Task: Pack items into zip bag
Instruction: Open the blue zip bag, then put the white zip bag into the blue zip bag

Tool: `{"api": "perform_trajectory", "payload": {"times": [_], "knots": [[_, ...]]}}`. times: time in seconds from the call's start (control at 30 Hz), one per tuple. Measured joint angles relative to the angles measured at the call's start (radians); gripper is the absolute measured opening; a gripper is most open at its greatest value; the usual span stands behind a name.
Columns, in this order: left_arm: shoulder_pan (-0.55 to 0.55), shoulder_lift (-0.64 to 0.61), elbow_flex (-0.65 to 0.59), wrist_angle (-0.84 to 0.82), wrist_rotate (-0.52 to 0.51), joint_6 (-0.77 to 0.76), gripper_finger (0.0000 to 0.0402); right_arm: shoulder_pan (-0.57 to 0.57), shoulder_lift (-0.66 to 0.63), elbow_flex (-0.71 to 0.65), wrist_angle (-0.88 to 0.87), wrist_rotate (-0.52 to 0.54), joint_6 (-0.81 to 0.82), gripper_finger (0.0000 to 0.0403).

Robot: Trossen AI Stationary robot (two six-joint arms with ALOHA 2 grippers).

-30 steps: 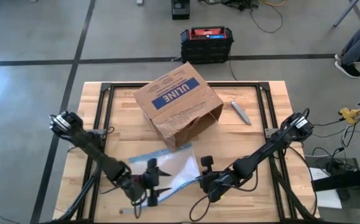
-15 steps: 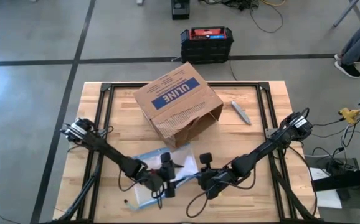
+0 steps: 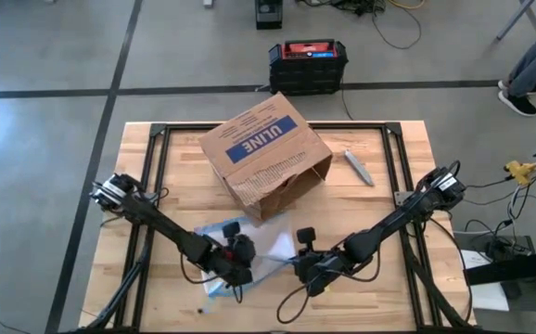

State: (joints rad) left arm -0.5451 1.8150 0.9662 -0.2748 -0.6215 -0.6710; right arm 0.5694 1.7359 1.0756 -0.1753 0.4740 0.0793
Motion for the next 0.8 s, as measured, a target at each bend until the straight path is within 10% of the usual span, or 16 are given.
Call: {"api": "perform_trajectory", "payload": {"times": [0.2,0.43,0.8], "knots": [[-0.002,-0.001,0.03,-0.04,-0.074,-0.021,0.0014,0.0,0.0,0.0,-0.001,-0.03,0.015,0.0015],[-0.044,-0.001,0.073,-0.135,-0.106,-0.137,0.0001,0.014,-0.037,0.0,-0.006,-0.109,0.059,0.0095],[-0.267,-0.001,0.255,-1.08,-0.177,-1.078,0.0,0.022,-0.074,-0.016,-0.025,0.111,0.151,0.0186]]}}
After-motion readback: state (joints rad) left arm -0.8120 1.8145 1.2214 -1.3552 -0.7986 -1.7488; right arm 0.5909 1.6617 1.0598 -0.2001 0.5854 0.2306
